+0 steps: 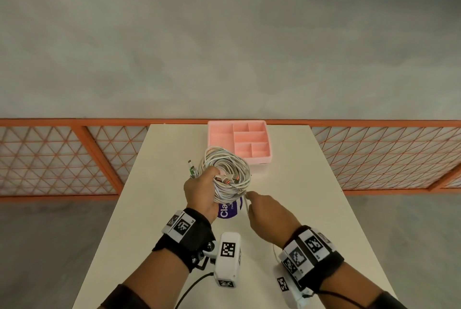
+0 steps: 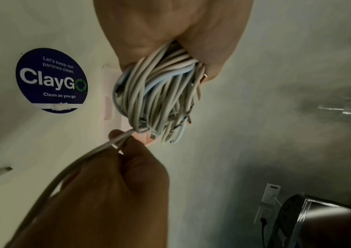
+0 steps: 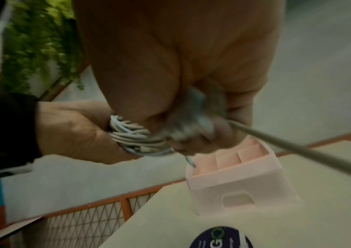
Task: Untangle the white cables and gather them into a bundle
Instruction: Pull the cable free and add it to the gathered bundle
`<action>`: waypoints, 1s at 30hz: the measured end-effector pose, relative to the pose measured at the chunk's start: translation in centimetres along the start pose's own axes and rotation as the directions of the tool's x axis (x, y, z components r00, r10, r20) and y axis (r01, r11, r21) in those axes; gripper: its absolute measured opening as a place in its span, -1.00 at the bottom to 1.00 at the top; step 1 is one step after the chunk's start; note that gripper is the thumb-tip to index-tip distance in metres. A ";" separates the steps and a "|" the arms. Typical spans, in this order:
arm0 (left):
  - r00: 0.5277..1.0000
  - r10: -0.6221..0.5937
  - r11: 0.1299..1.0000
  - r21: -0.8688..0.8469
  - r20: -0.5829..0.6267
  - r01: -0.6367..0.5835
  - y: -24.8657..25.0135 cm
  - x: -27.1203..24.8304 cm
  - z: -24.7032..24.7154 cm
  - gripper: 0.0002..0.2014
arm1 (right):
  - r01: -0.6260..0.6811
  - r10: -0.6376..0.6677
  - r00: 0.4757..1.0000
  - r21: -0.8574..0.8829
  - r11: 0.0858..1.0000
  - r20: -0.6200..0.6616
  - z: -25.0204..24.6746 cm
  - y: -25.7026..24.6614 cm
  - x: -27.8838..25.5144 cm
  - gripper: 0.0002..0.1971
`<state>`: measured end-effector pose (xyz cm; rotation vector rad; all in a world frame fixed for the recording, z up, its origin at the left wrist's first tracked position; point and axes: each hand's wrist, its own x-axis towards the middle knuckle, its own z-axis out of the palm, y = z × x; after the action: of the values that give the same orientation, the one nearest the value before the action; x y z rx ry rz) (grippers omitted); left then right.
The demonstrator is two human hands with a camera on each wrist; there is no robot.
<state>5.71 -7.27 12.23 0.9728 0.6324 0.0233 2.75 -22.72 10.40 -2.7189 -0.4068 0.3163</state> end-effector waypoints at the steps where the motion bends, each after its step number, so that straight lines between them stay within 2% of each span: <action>1: 1.000 0.012 1.000 0.005 -0.022 -0.012 -0.3 0.1 -0.1 -0.82 | 0.011 -0.010 1.000 -0.069 0.998 0.021 -0.2 -0.3 -0.3 -0.70; 4: 0.995 0.056 0.998 0.006 -0.087 -0.056 -1.1 0.7 -0.3 -0.79 | 0.053 -0.034 0.995 -0.199 0.979 0.095 -0.8 -1.2 -1.0 -0.76; 8: 0.980 0.134 0.991 0.032 -0.144 -0.131 -1.8 1.4 -0.6 -0.76 | 0.169 -0.139 0.979 -0.215 0.962 0.149 -1.6 -2.6 -1.6 -0.86; 10: 0.977 0.187 0.978 0.111 -0.104 -0.175 -2.1 1.1 -0.7 -0.81 | 0.243 -0.213 0.964 -0.201 0.949 0.160 -2.6 -3.5 -1.3 -0.78; 13: 0.979 0.192 0.960 0.193 0.075 -0.203 -2.8 0.2 -1.0 -0.86 | 0.316 -0.295 0.933 -0.081 0.945 0.206 -5.3 -4.4 0.3 -0.81; 16: 0.962 0.077 0.956 0.256 0.260 -0.145 -3.5 -0.6 -1.3 -0.90 | 0.296 -0.296 0.926 0.034 0.955 0.235 -8.0 -4.2 2.1 -0.91; 20: 0.920 -0.131 0.982 0.177 0.370 0.069 -3.3 -1.1 -1.6 -0.71 | 0.221 -0.279 0.919 0.224 0.949 0.278 -9.1 -3.5 3.3 -0.86; 25: 0.872 -0.212 0.977 0.113 0.441 0.180 -3.2 -0.9 -1.8 -0.53 | 0.152 -0.209 0.972 0.396 0.906 0.104 -8.6 -2.1 4.2 -0.60; 28: 0.839 -0.242 0.969 0.078 0.488 0.234 -3.4 -0.9 -2.1 -0.47 | 0.159 -0.206 0.977 0.485 0.860 0.045 -8.5 -1.2 4.5 -0.73; 30: 0.814 -0.277 0.957 0.068 0.511 0.283 -3.6 -0.7 -2.4 -0.33 | 0.148 -0.163 0.986 0.548 0.823 -0.021 -8.4 -0.4 4.8 -0.85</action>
<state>2.99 -7.72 8.82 0.8165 0.2672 -0.4867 9.44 -23.59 17.38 -2.1046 -0.4597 0.3595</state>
